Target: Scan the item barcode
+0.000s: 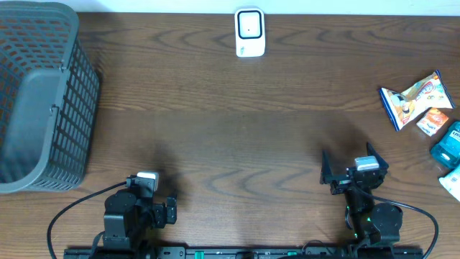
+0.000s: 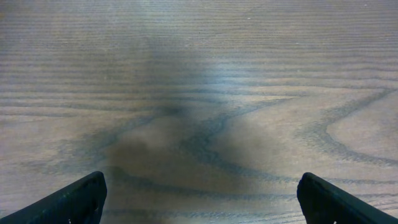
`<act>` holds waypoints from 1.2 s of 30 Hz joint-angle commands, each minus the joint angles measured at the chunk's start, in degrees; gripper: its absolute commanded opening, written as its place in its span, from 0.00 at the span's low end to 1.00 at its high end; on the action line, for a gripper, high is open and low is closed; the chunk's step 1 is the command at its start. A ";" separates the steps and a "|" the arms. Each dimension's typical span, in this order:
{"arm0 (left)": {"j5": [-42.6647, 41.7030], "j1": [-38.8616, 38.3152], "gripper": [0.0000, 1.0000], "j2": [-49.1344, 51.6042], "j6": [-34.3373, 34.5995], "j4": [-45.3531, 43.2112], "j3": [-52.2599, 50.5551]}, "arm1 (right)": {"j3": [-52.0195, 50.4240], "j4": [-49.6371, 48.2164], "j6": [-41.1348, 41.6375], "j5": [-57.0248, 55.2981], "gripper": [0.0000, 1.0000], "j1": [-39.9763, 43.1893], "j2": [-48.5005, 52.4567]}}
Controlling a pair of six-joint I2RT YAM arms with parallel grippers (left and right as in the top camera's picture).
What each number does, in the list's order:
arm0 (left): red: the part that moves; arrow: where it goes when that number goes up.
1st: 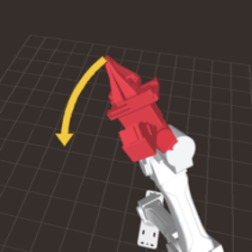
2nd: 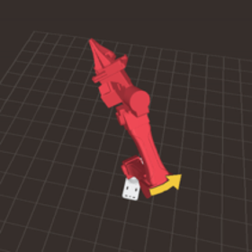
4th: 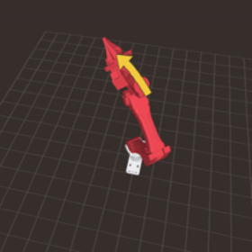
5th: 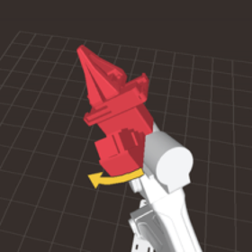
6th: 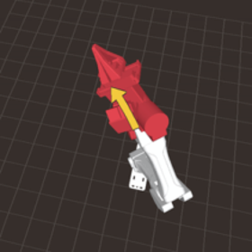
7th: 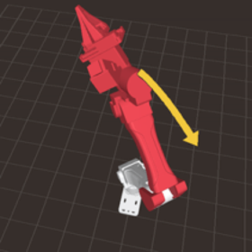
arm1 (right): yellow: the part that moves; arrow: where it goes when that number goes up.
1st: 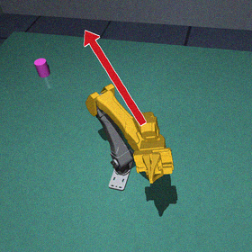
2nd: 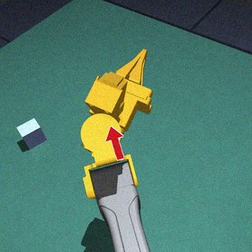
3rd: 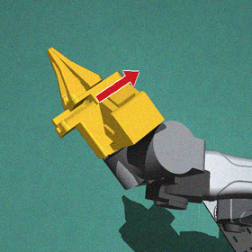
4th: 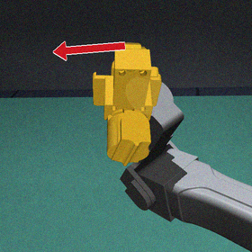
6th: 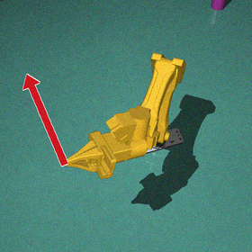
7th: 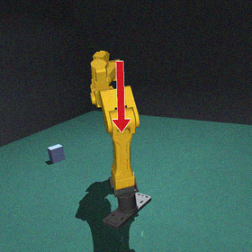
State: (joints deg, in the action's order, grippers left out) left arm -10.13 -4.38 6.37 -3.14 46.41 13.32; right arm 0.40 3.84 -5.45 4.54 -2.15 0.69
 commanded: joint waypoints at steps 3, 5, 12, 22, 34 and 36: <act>0.70 0.20 0.98 -0.17 0.02 1.33 -0.02 | -0.07 0.33 1.33 -1.44 0.99 -0.11 -0.39; 0.70 0.20 0.98 -0.17 0.02 1.33 -0.02 | -0.07 0.31 1.33 -1.42 0.99 -0.13 -0.39; 0.70 0.20 0.98 -0.17 0.02 1.33 -0.02 | -0.07 0.28 1.33 -1.42 0.99 -0.13 -0.37; 0.68 0.20 0.98 -0.17 0.02 1.33 -0.02 | -0.07 0.28 1.33 -1.40 0.99 -0.13 -0.37; 2.01 0.20 0.98 -0.26 -3.69 -28.79 -4.66 | -0.07 0.31 1.33 -1.42 0.99 -0.13 -0.37; 2.01 0.26 0.98 -0.28 -3.93 -36.41 -6.80 | -0.07 0.28 1.33 -1.40 0.99 -0.13 -0.37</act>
State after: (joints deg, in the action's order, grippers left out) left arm -8.67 -4.38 6.33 -4.99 14.48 9.19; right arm 0.40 3.86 -4.82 3.95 -2.15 0.69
